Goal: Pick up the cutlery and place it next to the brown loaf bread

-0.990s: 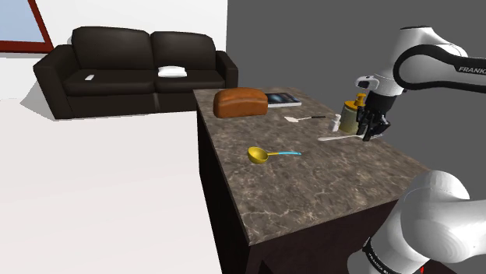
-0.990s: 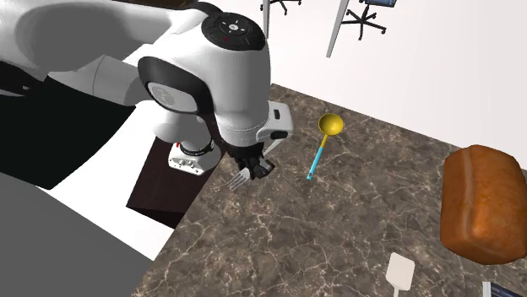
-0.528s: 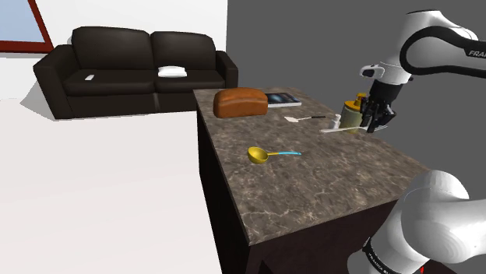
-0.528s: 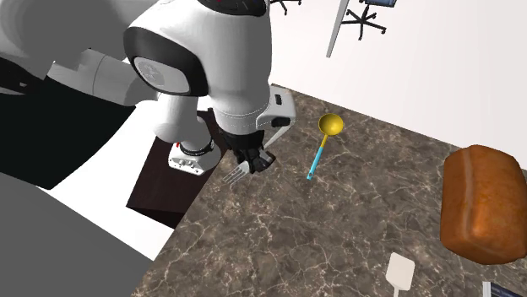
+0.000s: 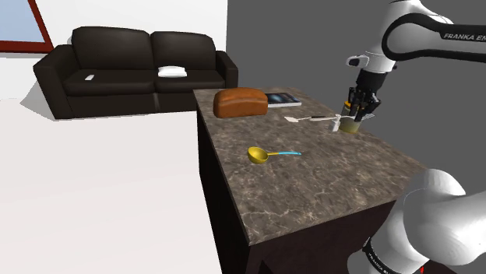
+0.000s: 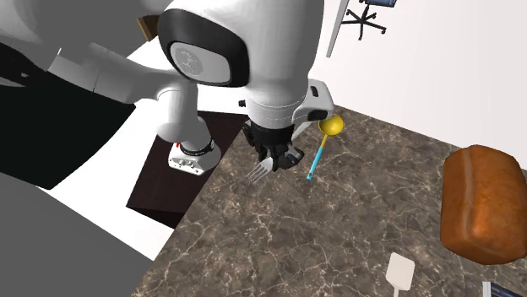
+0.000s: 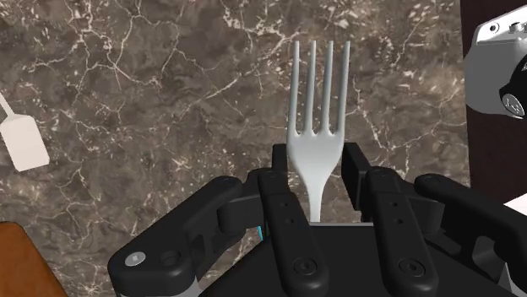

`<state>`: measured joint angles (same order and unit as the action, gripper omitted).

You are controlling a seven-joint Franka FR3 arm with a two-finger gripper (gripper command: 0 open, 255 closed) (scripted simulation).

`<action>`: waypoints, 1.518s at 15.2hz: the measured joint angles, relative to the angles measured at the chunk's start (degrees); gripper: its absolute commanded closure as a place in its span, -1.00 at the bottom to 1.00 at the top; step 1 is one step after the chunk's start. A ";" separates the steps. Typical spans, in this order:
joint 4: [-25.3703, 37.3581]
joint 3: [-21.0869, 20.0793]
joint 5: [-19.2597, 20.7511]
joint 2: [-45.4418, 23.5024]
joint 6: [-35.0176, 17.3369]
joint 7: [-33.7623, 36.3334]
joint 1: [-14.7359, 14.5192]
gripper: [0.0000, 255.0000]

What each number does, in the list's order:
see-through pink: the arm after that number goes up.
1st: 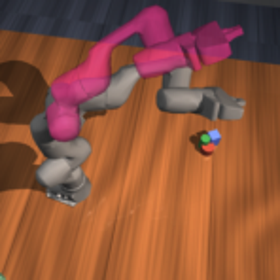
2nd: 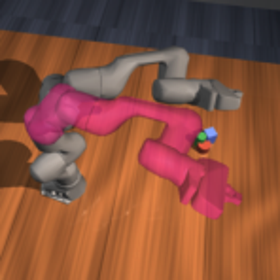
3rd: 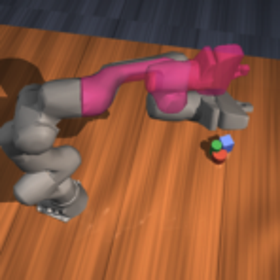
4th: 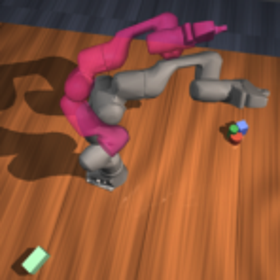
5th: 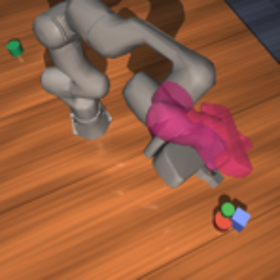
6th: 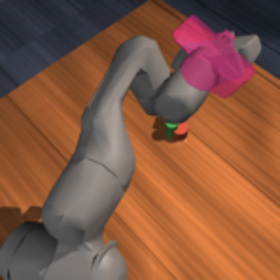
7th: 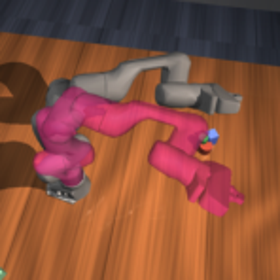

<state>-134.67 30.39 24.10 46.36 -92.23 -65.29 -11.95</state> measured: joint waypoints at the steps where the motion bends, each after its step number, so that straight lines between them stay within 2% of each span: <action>1: 1.44 0.78 -0.46 -2.60 -1.25 0.10 -1.12 1.00; 6: 9.03 3.75 -3.75 -13.76 -5.02 -0.10 -5.95 1.00; 10: 16.38 6.61 -7.88 -23.69 -7.24 -1.36 -9.69 1.00; 15: 27.88 11.03 -15.67 -37.87 -8.26 -5.65 -12.89 1.00; 19: 37.43 13.06 -23.35 -49.17 -7.34 -9.49 -12.66 1.00; 23: 50.40 13.10 -32.08 -61.98 -3.95 -13.34 -8.67 1.00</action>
<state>-84.27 43.50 -7.98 -15.61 -96.18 -78.63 -20.62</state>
